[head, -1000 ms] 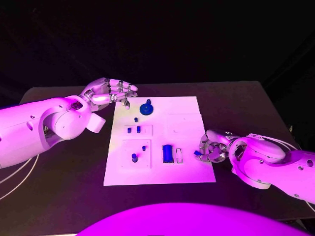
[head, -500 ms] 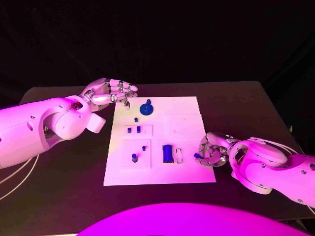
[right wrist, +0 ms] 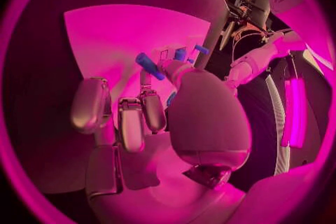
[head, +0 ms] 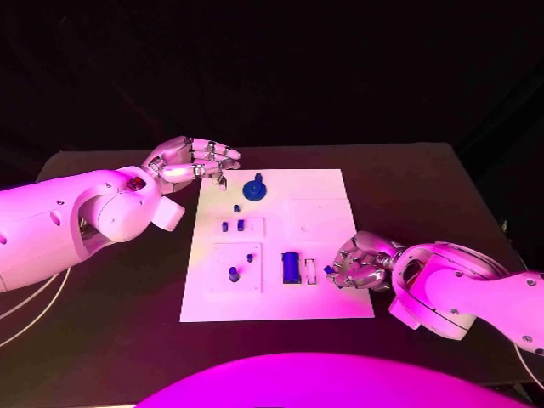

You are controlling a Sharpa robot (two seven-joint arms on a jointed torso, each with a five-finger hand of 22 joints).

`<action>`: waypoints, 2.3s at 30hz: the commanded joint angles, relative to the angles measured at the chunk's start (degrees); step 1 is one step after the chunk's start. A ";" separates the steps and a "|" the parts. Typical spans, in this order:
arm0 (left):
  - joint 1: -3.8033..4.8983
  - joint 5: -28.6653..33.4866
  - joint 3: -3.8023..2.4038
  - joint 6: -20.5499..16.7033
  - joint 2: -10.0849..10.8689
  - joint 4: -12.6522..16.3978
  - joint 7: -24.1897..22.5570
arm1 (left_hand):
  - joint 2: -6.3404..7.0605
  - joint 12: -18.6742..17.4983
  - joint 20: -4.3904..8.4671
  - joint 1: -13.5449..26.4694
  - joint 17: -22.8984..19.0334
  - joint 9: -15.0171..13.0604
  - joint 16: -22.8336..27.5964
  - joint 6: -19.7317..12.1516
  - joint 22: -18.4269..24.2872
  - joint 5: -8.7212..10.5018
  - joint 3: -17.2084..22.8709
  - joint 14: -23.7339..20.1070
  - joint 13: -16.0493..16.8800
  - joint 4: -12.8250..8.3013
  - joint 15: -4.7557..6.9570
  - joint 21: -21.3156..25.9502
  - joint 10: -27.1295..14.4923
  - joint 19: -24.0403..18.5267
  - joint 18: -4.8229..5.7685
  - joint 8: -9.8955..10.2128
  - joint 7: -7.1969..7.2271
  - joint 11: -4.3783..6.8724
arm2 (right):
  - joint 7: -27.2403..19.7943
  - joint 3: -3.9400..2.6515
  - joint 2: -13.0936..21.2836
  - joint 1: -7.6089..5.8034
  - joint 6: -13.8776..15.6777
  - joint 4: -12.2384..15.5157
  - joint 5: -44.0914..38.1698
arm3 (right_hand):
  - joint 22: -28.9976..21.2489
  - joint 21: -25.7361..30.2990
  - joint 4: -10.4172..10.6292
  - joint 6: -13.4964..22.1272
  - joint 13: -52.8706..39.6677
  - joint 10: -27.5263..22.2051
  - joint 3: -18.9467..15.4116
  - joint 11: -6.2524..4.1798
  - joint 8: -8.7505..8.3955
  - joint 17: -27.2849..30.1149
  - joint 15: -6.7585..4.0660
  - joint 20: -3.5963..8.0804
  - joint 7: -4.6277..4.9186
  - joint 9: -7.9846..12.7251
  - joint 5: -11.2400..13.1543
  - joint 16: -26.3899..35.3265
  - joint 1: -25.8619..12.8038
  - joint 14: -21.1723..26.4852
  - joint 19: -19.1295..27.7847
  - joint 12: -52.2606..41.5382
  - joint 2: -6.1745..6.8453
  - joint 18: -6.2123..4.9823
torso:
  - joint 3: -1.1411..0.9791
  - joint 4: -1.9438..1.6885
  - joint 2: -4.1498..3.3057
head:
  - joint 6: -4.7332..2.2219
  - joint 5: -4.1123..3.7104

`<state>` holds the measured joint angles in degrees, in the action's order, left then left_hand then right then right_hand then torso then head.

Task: Assemble the parts on the task board

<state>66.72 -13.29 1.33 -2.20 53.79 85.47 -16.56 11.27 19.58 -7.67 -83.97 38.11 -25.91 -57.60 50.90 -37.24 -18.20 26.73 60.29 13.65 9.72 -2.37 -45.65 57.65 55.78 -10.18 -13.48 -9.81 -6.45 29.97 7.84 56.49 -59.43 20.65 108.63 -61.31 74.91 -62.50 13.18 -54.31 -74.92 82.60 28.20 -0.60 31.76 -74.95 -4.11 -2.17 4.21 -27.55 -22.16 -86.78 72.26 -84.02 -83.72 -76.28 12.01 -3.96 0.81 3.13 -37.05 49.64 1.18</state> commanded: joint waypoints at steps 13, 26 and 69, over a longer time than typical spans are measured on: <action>0.01 0.41 -0.02 0.98 -0.15 0.23 -0.67 | -0.37 -0.22 0.02 0.02 -0.06 0.08 0.21 0.10 0.04 -0.23 0.29 -0.32 -0.05 -0.18 0.01 0.16 0.12 0.05 -0.37 0.16 -0.35 -0.09 | 0.52 -0.01 -3.90 -0.09 2.52 -2.52 3.88 | 9.44 -0.29 -0.04 -0.13 -4.94 0.45 0.53 0.09 0.24 -10.53 0.02 0.03 -0.46 -0.20 -0.34 -0.48 -1.16 -4.98 -0.74 -0.74 -0.04 -0.26 | -0.02 0.02 -0.03 | 0.09 -0.11; 0.01 0.78 -0.02 1.35 -0.02 0.33 -0.41 | -0.37 -0.29 0.02 0.05 -0.08 0.12 0.23 -0.03 0.01 -0.27 0.31 -0.35 -0.08 -0.18 -0.04 0.15 0.04 0.04 -0.34 0.24 -0.43 -0.16 | 1.18 -0.01 -5.79 -0.12 1.32 -4.10 3.30 | 9.39 -0.03 1.59 -0.18 -4.96 0.49 -0.27 0.08 0.32 -10.53 0.01 0.06 -0.46 -0.35 2.66 -0.48 -3.94 -4.98 -0.74 -0.74 -0.35 -0.29 | -0.01 0.06 -0.06 | 0.36 0.08; 0.02 0.52 -0.02 1.58 0.06 0.29 -0.08 | -0.58 -0.37 -0.06 0.44 -0.09 0.16 0.26 -0.09 0.02 -0.29 0.33 -0.40 -0.11 0.14 -0.15 0.22 -0.05 -0.04 -0.30 0.28 -0.49 -0.24 | 0.64 0.00 -7.51 -0.20 -1.57 -6.26 2.83 | 9.28 0.62 3.47 -0.49 -4.90 0.41 -7.22 0.26 0.34 -10.43 0.16 -0.07 -0.31 -0.55 5.64 -0.37 -10.25 -4.95 -0.65 -0.55 0.41 -0.37 | -0.01 0.06 0.02 | 0.36 0.27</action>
<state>66.73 -12.87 1.33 -1.74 53.91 85.67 -16.33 11.04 19.58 -7.68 -83.74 38.08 -25.80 -57.60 50.90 -37.24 -18.19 26.73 60.29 13.61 9.72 -2.37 -45.65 57.65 55.78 -10.18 -13.48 -9.81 -6.45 31.26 7.83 49.02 -59.69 20.30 102.09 -58.45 74.93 -61.95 16.63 -54.80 -74.91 82.80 21.08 -0.41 32.38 -74.91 -4.11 -2.17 3.76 -27.99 -16.33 -87.01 62.57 -84.02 -83.71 -76.85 12.37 -3.96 0.77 3.20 -37.05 50.00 1.44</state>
